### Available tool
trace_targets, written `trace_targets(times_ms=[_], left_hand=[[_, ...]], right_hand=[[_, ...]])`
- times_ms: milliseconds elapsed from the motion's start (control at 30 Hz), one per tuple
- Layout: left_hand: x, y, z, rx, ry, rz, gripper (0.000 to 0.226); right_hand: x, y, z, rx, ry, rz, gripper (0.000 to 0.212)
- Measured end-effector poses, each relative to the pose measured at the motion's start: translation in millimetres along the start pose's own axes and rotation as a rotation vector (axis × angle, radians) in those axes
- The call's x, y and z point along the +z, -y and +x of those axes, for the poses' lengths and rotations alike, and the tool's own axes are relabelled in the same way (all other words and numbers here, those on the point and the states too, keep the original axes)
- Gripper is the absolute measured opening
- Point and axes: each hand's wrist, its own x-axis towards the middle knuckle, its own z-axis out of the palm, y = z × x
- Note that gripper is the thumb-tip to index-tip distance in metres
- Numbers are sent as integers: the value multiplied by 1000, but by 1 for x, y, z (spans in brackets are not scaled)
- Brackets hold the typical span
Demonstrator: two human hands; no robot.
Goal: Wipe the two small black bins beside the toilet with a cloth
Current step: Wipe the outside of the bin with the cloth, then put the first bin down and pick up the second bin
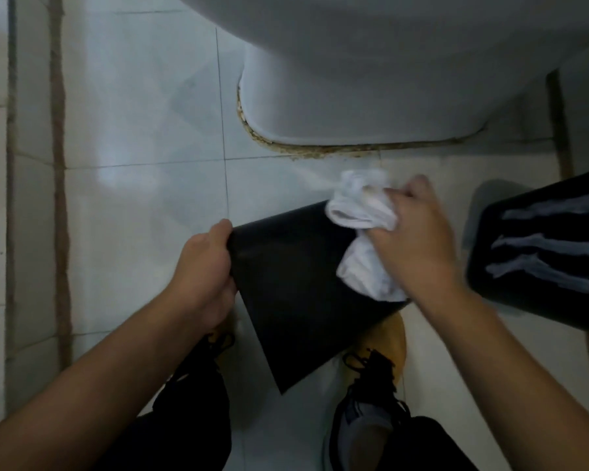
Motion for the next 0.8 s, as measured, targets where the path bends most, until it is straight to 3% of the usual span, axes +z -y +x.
trace_targets(times_ms=[167, 367, 433, 500, 633, 700, 800], left_hand=[[-26, -14, 8, -75, -50, -64, 23], [-42, -30, 18, -73, -64, -159, 22], [-46, -33, 22, -71, -73, -189, 19], [-46, -37, 21, -50, -71, -178, 20], [-36, -46, 3, 149, -48, -6, 24], [-34, -47, -12, 319, -33, 169, 28], [-38, -45, -35, 478, -34, 243, 49]], right_hand=[[-40, -41, -30, 282, -133, 162, 41], [-44, -36, -56, 337, -235, 394, 38], [-44, -28, -59, 322, -235, 469, 51], [-40, -23, -61, 307, -214, 521, 50], [-35, -16, -59, 318, -201, 543, 16], [-36, -13, -58, 341, -211, 563, 14], [-42, -16, -58, 380, -265, 612, 23]])
